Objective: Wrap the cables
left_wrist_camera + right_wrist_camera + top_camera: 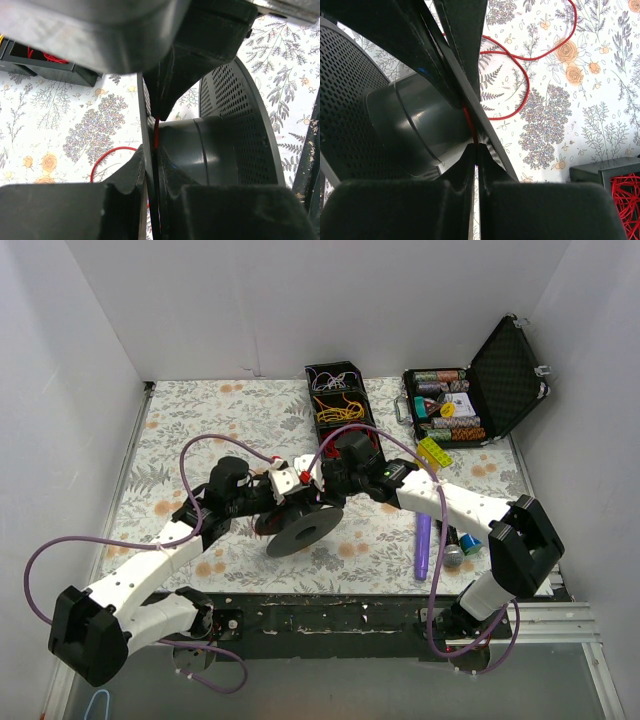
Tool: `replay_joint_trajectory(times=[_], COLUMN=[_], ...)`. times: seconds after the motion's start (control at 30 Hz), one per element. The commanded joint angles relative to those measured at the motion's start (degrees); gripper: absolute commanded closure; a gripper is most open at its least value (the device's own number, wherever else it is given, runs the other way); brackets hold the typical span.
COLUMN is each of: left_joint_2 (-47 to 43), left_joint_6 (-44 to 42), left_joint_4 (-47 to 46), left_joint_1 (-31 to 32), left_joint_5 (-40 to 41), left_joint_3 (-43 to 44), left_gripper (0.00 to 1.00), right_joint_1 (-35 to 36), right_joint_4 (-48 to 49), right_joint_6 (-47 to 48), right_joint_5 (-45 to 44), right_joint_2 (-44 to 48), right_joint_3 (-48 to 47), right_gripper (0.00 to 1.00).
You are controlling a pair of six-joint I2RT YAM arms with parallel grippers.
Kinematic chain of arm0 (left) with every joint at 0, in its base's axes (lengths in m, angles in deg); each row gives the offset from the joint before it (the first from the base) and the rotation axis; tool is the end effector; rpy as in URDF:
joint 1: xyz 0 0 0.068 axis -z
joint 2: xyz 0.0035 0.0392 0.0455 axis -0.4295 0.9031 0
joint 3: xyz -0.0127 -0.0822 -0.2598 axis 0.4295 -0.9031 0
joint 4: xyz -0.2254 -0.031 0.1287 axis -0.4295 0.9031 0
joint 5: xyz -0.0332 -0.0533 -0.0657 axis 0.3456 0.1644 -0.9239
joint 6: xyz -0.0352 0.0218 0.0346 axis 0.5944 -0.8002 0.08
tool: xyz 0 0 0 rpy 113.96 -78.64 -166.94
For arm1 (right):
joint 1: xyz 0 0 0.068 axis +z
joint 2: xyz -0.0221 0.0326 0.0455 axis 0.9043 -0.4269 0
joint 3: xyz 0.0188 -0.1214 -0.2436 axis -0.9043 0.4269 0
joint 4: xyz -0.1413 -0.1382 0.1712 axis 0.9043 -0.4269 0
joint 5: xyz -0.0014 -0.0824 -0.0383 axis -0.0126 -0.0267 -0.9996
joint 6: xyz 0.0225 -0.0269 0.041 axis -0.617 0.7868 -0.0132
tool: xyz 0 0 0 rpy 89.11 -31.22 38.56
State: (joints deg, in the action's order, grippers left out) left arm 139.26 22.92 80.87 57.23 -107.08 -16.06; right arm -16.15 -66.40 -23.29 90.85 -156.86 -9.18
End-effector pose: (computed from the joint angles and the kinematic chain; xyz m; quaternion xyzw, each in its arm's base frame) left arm 0.1813 -0.1328 0.2561 0.2688 0.8185 -0.3740 0.3434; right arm 0.2204 0.2745 0.2701 -0.6518 0.5783 0.2661 0.4122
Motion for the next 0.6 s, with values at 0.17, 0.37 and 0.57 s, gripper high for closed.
replay_joint_trajectory(times=[0.17, 0.37, 0.57], left_joint_2=[4.97, 2.94, 1.8], left_joint_6=[-1.52, 5.51, 10.17], left_joint_4=[16.33, 12.02, 10.0], left_joint_1=[2.4, 2.4, 2.4], left_joint_5=[-1.97, 3.91, 8.22], left_joint_3=[-3.21, -3.03, -2.59], left_gripper=[1.0, 1.0, 1.0], right_joint_1=[2.84, 2.84, 1.61], right_joint_4=[13.35, 11.68, 8.43], right_joint_6=[0.22, -2.51, -4.97], right_joint_5=[-0.41, -6.47, -9.64], right_joint_2=[3.05, 4.72, 7.62], right_joint_3=[-5.04, -5.92, -5.13], right_gripper=[0.99, 0.61, 0.48])
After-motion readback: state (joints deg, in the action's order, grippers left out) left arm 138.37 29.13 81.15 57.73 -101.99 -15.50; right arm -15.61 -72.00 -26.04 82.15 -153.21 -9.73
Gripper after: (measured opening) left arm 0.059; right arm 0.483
